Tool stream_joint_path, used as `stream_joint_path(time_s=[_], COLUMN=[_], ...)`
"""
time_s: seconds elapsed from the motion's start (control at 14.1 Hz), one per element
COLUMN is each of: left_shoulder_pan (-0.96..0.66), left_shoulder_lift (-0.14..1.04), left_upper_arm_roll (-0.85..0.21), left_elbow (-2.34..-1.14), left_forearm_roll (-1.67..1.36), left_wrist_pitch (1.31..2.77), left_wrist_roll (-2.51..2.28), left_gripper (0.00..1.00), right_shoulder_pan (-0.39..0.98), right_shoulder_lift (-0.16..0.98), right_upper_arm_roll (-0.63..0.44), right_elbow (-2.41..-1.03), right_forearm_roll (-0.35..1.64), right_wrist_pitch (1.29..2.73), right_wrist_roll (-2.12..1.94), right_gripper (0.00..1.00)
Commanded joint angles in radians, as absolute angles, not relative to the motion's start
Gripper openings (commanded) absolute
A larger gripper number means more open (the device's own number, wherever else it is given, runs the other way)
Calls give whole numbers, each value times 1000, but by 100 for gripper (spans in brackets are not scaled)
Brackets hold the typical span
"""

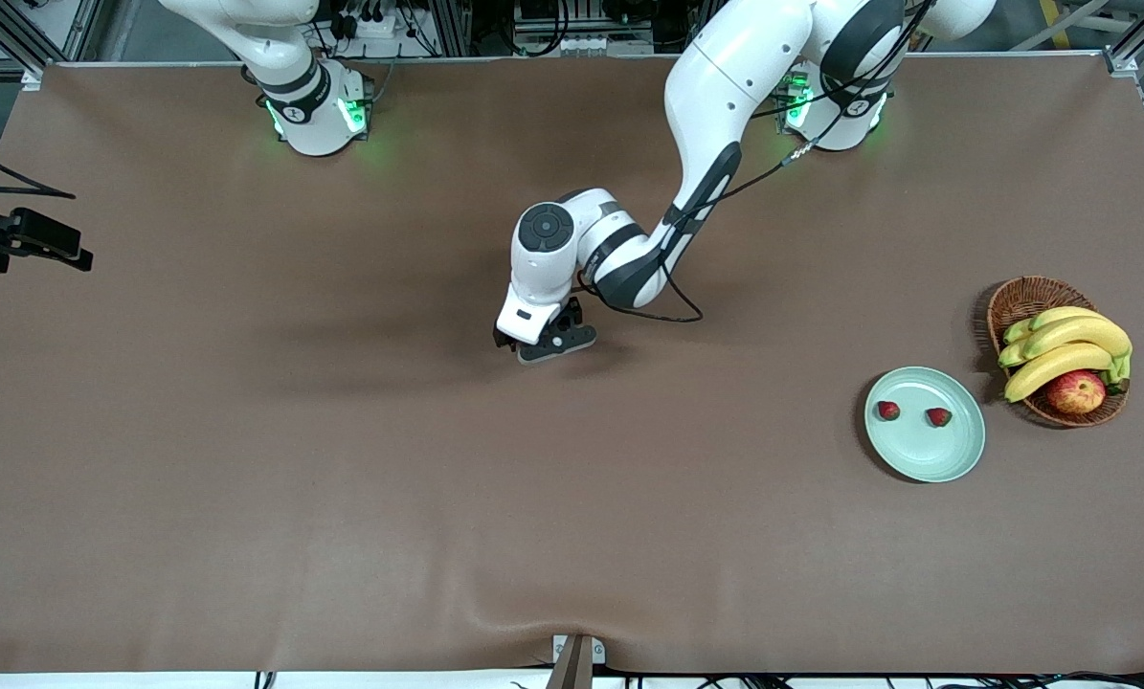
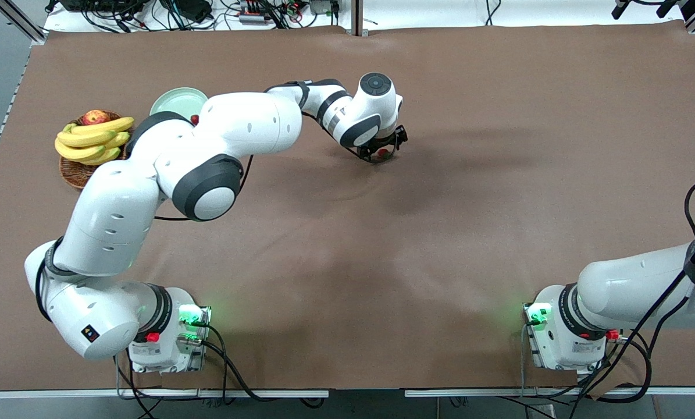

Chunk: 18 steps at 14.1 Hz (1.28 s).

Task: Collect all strawberries into plate
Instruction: 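Grasp the third strawberry with the left gripper while the right arm returns to rest, then carry the third strawberry over the plate with the left gripper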

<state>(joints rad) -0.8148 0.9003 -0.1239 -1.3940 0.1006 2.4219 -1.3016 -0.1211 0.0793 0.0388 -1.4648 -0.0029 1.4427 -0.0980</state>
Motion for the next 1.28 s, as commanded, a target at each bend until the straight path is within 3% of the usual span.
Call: stream_joint_path(time_s=[0.0,0.21,0.28,0.5,0.78,0.92,1.21], left_shoulder_pan=[-827,-825,-825,-825,-815,-793,-593], left_shoulder_lift=[920,923,923,925,887,838,781], left_upper_arm_roll=[-115,-114,-114,-100,-94,-42,-14], left_elbow=[-1368,-1368,-1368,-1365,-1368,-1367,-1370], left_forearm_roll=[130,144,155,156,153,146,149], left_wrist_pitch=[2427,2427,2427,2427,2407,2349,2319], left_wrist_roll=[-1301,-1302,-1302,-1304,-1330,-1370,-1448], left_gripper=[100,42,29,3,0,0,0], right_shoulder_pan=[-138,-138,-138,-137,-138,-130,-133], right_shoulder_lift=[57,57,49,41,46,44,49], right_upper_arm_roll=[52,52,52,54,54,57,57], right_elbow=[-1471,-1471,-1470,-1465,-1471,-1470,-1465], right_forearm_roll=[-60,-66,-64,-38,35,26,26], right_wrist_pitch=[1431,1372,1368,1367,1365,1367,1364], right_wrist_roll=[-121,-112,-110,-107,-66,-45,-48], right_gripper=[100,100,100,100,100,100,100])
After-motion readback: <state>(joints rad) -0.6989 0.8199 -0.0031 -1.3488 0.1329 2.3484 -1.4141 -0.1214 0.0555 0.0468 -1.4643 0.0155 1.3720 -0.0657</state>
